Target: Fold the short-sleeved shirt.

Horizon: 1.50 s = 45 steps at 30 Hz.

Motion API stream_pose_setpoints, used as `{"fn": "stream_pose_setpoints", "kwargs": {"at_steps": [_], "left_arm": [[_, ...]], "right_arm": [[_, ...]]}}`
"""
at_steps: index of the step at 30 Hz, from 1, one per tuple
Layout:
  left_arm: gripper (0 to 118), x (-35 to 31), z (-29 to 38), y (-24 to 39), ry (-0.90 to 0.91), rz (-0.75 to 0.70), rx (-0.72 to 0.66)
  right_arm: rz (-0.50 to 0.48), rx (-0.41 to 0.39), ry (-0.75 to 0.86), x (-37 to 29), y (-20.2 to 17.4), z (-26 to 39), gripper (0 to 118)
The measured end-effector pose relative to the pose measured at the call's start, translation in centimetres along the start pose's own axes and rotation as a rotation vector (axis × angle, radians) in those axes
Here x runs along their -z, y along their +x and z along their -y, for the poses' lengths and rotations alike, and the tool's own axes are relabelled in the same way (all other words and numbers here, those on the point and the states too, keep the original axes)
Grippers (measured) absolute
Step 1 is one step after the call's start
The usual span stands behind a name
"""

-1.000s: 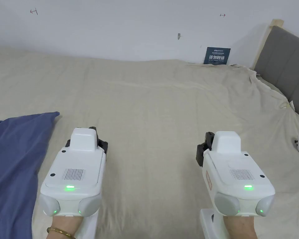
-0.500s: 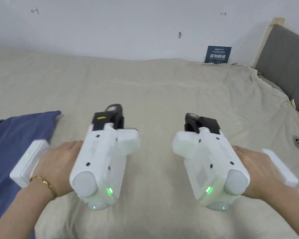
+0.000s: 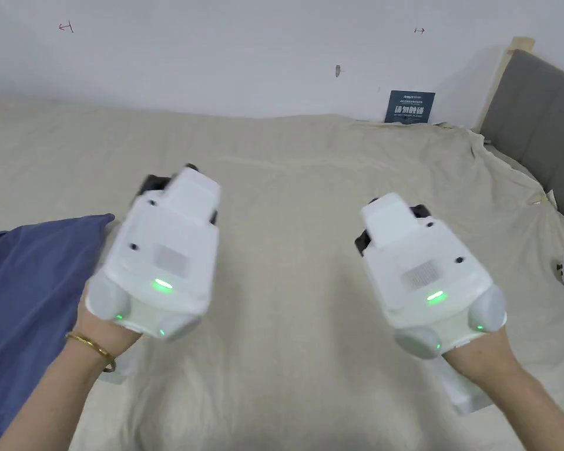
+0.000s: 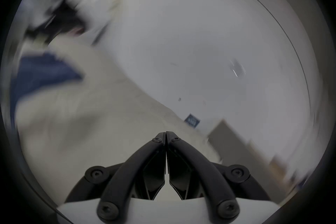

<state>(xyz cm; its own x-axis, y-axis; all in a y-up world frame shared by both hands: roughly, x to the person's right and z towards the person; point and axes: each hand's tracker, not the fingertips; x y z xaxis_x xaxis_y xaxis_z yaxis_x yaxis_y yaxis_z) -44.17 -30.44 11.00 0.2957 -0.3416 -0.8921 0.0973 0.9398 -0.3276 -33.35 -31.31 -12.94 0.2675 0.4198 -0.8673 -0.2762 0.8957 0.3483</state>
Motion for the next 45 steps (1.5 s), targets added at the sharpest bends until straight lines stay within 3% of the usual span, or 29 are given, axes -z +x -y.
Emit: {"fn": "stream_pose_setpoints", "kwargs": {"at_steps": [3, 5, 6, 9, 21, 45], "left_arm": [[0, -0.7, 0.6, -2.1, -0.017, -0.073, -0.301], [0, -1.5, 1.9, -2.6, -0.015, -0.095, -0.398], [0, -1.9, 2.6, -2.7, -0.025, -0.086, -0.435], [0, -2.5, 4.6, -1.9, -0.064, -0.067, -0.418], [0, -3.4, 7.2, 0.8, -0.128, -0.002, -0.27], [0, -4.0, 7.2, 1.7, -0.132, 0.031, -0.259]], "right_arm": [[0.025, 0.327, -0.015, -0.6, 1.3, 1.0, 0], [0.055, 0.435, -0.023, -1.0, 1.4, 2.3, 0], [0.064, 0.445, -0.02, -1.8, 0.6, 2.4, 0], [0.072, 0.401, -0.012, -2.9, -0.4, 4.0, 0], [0.036, 0.414, -0.091, -3.0, -1.3, 5.5, 0], [0.04, 0.399, -0.098, -3.1, -0.9, 5.1, 0]]}}
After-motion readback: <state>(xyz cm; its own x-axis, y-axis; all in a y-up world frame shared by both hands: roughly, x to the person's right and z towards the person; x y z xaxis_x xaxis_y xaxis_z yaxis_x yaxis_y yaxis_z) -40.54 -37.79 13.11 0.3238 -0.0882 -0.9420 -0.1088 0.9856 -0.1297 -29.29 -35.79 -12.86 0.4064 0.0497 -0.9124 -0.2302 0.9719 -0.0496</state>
